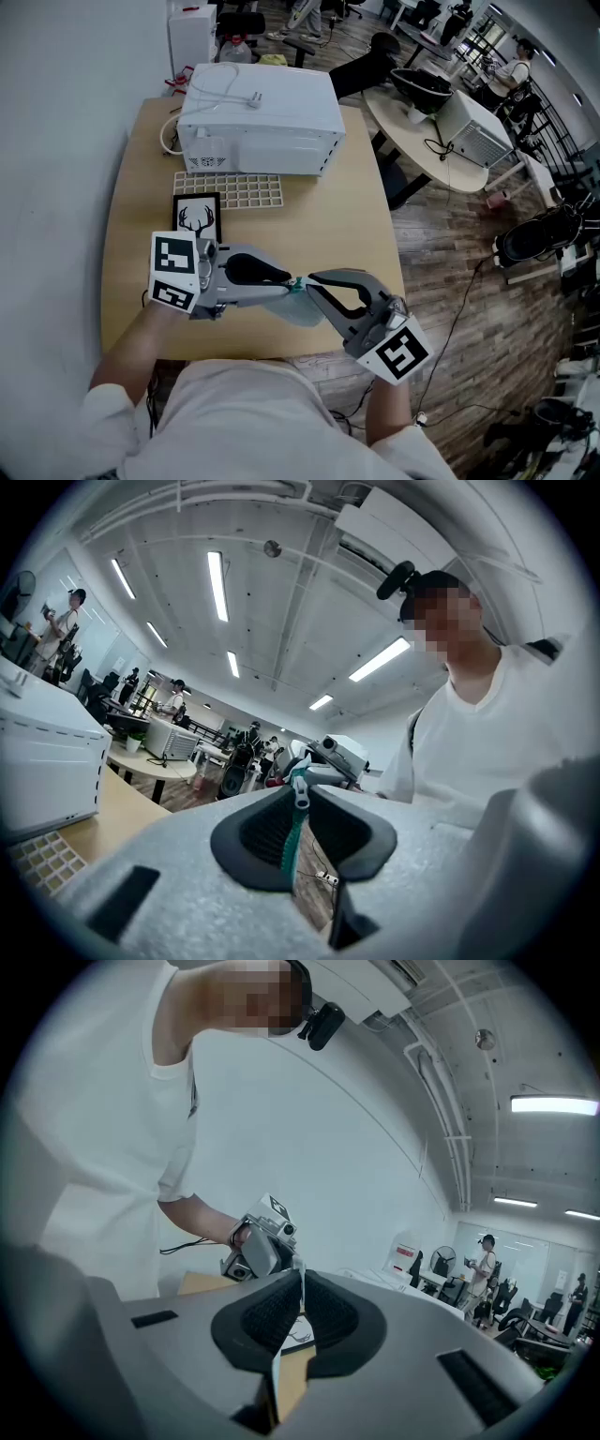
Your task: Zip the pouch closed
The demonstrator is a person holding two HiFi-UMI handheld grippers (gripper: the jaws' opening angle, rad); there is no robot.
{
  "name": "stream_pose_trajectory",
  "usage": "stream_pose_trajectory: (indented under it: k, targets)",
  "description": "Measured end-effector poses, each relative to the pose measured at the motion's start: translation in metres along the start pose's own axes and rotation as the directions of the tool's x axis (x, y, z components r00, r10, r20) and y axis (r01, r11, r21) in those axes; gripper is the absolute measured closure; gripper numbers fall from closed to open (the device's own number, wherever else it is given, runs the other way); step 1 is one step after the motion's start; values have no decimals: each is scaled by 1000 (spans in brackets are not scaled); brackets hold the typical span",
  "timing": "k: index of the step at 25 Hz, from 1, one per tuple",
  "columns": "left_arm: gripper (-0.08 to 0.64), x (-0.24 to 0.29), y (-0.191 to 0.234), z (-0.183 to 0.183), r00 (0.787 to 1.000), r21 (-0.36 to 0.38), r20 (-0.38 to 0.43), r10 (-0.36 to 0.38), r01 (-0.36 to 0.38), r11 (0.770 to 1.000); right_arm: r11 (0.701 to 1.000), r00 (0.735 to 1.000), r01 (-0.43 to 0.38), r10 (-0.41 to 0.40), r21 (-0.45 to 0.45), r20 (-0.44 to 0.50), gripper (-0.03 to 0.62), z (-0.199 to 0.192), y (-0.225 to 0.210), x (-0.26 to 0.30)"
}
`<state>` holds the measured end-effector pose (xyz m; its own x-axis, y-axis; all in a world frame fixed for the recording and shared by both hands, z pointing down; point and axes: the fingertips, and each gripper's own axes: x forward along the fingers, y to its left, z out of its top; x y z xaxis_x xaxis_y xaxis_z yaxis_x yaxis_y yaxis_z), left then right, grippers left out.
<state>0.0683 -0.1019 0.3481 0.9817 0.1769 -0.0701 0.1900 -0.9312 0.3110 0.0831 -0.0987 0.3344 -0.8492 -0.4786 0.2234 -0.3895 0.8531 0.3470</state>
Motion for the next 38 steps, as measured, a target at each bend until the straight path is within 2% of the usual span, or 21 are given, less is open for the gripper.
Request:
stream_pose_trajectory:
  k: [7,12,16,22,32,38]
  targets:
    - [514,-3,2,-4,999,-21,-42,4,-5,1000,1000,1000,-2,2,18,-12,577,-6,2,-1]
    - [514,-8,1,-9,999,-105,-33,-16,12,994,1000,999,-19,19,17,-25,578,-10,8,1]
    - [514,-11,1,-16,997,-155,-65,-44,33,987,998,998,-45,42,-45,-52,578,-9,13,8]
    - [508,-16,1,-23,993,-173,-97,-62,45,984,992,994,-75,65,-102,-93,577,-12,20,15]
    - [499,-16,-5,-24,994,-192,-56,-94,81,978,991,994,-89,81,-102,-77,577,-7,24,14]
    - [508,-16,-6,-26,994,-169,-78,-77,63,984,992,993,-87,79,-93,-87,577,-11,26,12]
